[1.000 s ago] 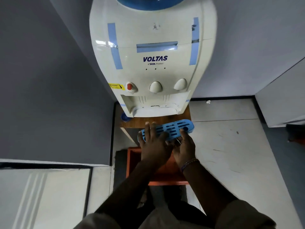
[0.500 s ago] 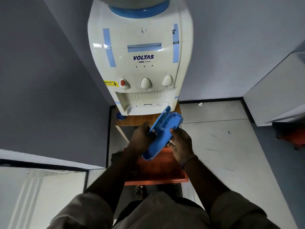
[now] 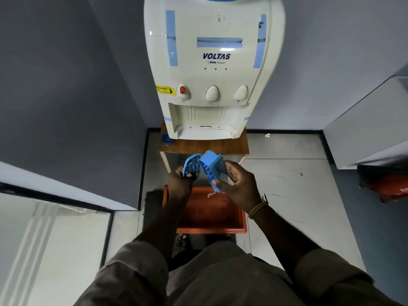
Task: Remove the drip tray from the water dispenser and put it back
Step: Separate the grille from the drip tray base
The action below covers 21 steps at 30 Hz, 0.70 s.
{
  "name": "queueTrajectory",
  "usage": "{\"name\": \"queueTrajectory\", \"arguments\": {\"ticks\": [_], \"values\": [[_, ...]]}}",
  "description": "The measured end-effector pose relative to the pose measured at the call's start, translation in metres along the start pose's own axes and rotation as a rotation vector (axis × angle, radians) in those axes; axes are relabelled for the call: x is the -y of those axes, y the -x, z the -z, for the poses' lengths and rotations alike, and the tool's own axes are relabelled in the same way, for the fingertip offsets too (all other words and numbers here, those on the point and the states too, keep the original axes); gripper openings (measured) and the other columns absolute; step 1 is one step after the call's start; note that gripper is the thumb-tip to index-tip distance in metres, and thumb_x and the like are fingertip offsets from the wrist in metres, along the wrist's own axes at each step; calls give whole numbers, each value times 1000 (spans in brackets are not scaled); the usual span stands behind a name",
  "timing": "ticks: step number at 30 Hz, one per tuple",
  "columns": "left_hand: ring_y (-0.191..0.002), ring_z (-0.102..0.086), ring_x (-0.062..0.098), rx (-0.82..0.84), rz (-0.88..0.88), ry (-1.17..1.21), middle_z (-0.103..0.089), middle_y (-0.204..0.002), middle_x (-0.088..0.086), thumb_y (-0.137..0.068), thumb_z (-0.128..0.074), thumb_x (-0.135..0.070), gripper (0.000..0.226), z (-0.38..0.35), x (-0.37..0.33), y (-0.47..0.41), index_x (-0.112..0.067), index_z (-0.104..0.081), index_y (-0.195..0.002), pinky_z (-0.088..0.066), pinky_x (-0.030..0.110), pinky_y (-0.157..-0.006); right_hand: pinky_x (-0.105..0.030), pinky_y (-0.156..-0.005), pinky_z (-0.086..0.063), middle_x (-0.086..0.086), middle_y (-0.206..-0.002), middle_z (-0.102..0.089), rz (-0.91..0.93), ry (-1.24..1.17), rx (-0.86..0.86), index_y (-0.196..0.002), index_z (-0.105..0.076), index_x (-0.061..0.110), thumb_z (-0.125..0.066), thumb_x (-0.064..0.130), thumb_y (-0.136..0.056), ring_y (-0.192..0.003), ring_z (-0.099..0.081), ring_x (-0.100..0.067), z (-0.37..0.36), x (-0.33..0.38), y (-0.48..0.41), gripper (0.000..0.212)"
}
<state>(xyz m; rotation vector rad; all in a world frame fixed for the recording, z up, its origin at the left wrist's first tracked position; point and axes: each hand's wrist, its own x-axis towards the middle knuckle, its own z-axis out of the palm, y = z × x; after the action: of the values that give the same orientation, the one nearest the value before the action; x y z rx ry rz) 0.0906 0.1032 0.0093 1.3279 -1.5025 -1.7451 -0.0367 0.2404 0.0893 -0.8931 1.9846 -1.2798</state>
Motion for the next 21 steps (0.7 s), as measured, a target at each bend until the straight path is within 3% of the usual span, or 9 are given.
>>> {"name": "queueTrajectory", "arguments": {"ticks": [2, 5, 10, 16, 18, 21], "values": [[-101, -75, 22, 11, -2, 50, -82, -97, -4, -81, -77, 8, 49, 2, 3, 2, -39, -79, -92, -61, 46, -90, -16, -90, -51, 15, -117, -61, 29, 38, -2, -131, -59, 19, -84, 19, -78, -110, -61, -4, -2, 1, 4, 58], [-109, -75, 24, 4, -4, 118, -82, -105, -3, -83, -74, 10, 54, 7, 10, 4, -41, -78, -99, -60, 51, -95, -17, -90, -50, 12, -121, -60, 60, 84, 7, -133, -59, 16, -83, 21, -79, -115, -60, -7, -6, 4, 6, 60], [-112, -74, 21, 16, -2, 121, -79, -115, 2, -86, -75, 4, 46, 9, 5, 7, -38, -73, -105, -60, 53, -98, -23, -94, -50, 11, -124, -59, 98, 105, 7, -134, -58, 16, -82, 21, -80, -119, -57, -8, -10, 10, 6, 60], [-108, -74, 23, 20, 15, 136, -77, -108, -1, -85, -74, 7, 39, 9, -1, 4, -29, -72, -101, -62, 44, -91, -3, -81, -47, 19, -118, -57, 62, 41, -17, -132, -56, 14, -82, 13, -80, -106, -55, 12, -14, 8, 1, 59], [-106, -75, 27, 21, 5, 106, -79, -105, 2, -85, -75, 6, 31, 8, -2, 3, -21, -74, -101, -63, 39, -86, -7, -83, -50, 14, -121, -60, 40, -33, -53, -133, -56, 11, -82, 8, -79, -109, -59, 5, -15, 4, -1, 60], [-101, -76, 31, 61, -36, 75, -80, -103, 10, -87, -75, 2, 18, 6, -6, 2, -5, -75, -104, -64, 42, -83, -26, -91, -57, -3, -128, -66, 13, -100, -104, -133, -57, 10, -82, 11, -78, -114, -66, -12, -17, -3, -6, 60]]}}
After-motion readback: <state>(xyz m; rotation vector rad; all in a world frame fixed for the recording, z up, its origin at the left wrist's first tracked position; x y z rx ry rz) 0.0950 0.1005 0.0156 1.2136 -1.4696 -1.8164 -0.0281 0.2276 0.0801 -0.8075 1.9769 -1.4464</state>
